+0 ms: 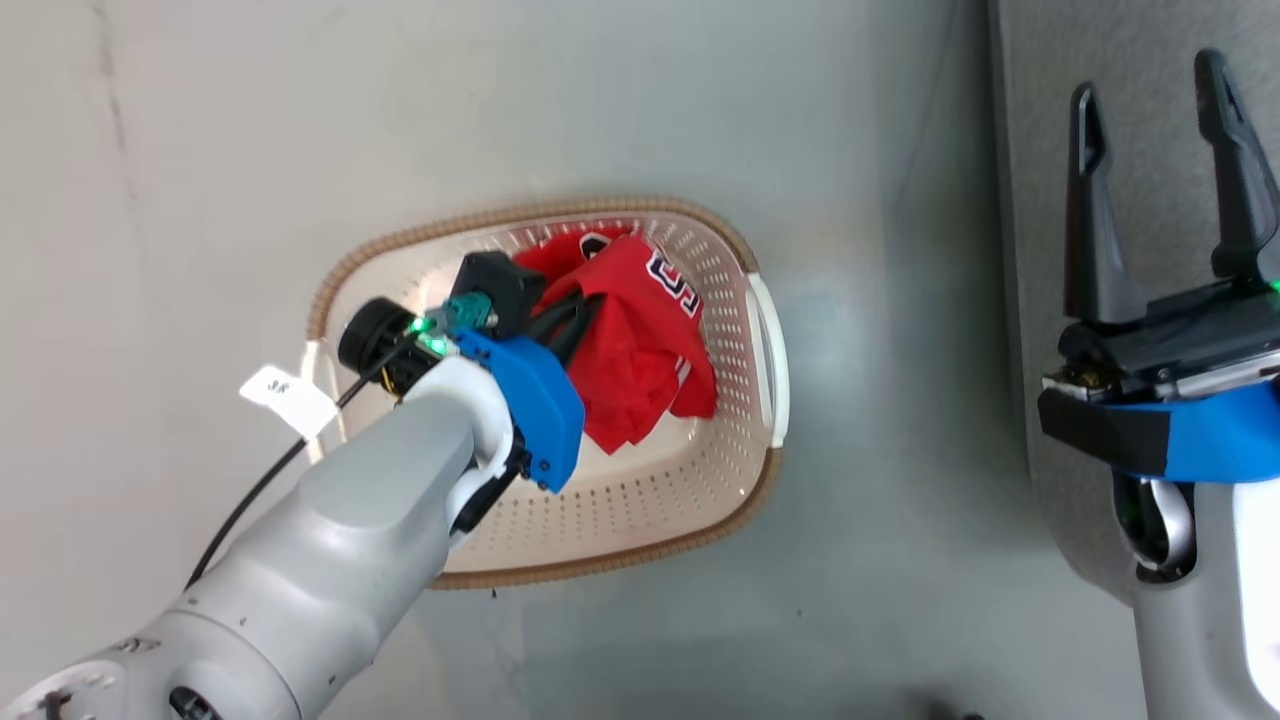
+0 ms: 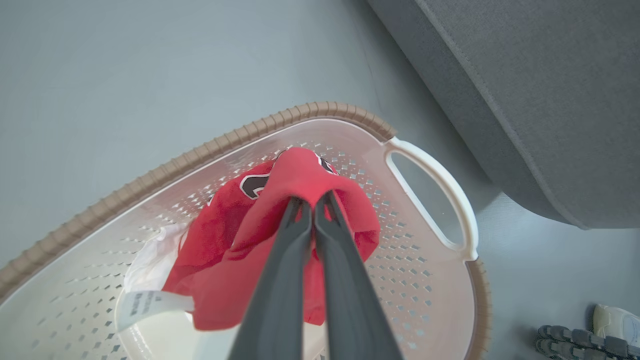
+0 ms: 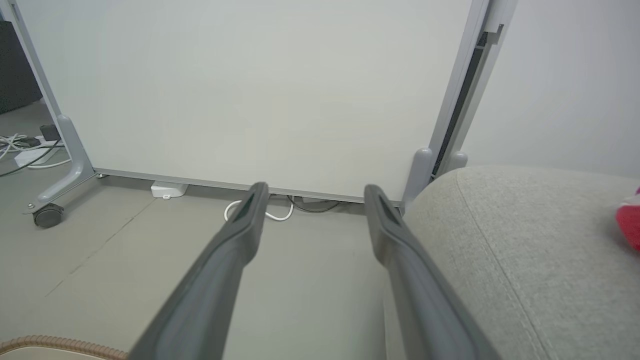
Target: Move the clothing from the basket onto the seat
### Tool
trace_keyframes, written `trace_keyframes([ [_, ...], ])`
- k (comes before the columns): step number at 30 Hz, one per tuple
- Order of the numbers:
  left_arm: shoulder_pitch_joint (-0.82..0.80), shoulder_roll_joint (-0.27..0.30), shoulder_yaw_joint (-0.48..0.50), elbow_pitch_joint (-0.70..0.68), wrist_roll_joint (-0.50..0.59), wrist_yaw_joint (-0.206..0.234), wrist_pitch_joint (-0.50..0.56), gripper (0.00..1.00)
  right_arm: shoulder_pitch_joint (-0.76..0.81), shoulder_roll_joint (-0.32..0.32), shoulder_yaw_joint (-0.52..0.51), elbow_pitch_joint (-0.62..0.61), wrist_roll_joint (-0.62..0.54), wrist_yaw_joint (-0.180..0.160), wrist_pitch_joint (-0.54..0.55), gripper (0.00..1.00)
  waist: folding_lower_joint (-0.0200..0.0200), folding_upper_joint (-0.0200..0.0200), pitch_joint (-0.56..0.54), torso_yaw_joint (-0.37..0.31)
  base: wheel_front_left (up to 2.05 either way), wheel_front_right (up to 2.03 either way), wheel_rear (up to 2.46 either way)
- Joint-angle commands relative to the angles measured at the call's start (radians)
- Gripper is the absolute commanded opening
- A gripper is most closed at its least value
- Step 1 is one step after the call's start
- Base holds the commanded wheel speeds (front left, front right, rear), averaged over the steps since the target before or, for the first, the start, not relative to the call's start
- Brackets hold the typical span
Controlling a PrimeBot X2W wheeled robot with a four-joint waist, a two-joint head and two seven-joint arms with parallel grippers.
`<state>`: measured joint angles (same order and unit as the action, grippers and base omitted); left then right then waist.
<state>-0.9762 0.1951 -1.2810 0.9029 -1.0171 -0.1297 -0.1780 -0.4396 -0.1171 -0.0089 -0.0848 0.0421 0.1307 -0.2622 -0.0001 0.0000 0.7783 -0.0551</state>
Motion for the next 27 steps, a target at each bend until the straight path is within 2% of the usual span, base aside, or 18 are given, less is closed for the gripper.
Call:
trace_keyframes([
  [1,0.015,0.005,-0.001,-0.004,0.004,-0.001,-0.018,0.0,0.022,-0.003,-0.003,0.008,0.004,0.0,-0.004,1.0,0.0001,0.0,-0.071,0.021,0.0,0.0,0.0],
  [13,0.094,0.032,0.0,0.0,0.023,-0.001,-0.087,0.0,0.099,-0.002,-0.004,0.065,0.017,0.0,-0.004,1.0,0.0001,0.0,-0.295,0.064,0.0,0.0,0.0],
  [17,0.101,0.046,0.073,-0.036,0.071,-0.001,-0.089,0.0,0.118,-0.005,-0.009,0.079,0.025,0.0,-0.004,1.0,0.0001,0.0,-0.356,0.076,0.0,0.0,0.0],
  [27,0.184,0.066,0.331,-0.174,0.311,0.019,-0.088,0.0,0.166,0.01,-0.016,0.103,0.034,0.0,-0.004,1.0,0.0001,0.0,-0.476,0.099,0.0,0.0,0.0],
])
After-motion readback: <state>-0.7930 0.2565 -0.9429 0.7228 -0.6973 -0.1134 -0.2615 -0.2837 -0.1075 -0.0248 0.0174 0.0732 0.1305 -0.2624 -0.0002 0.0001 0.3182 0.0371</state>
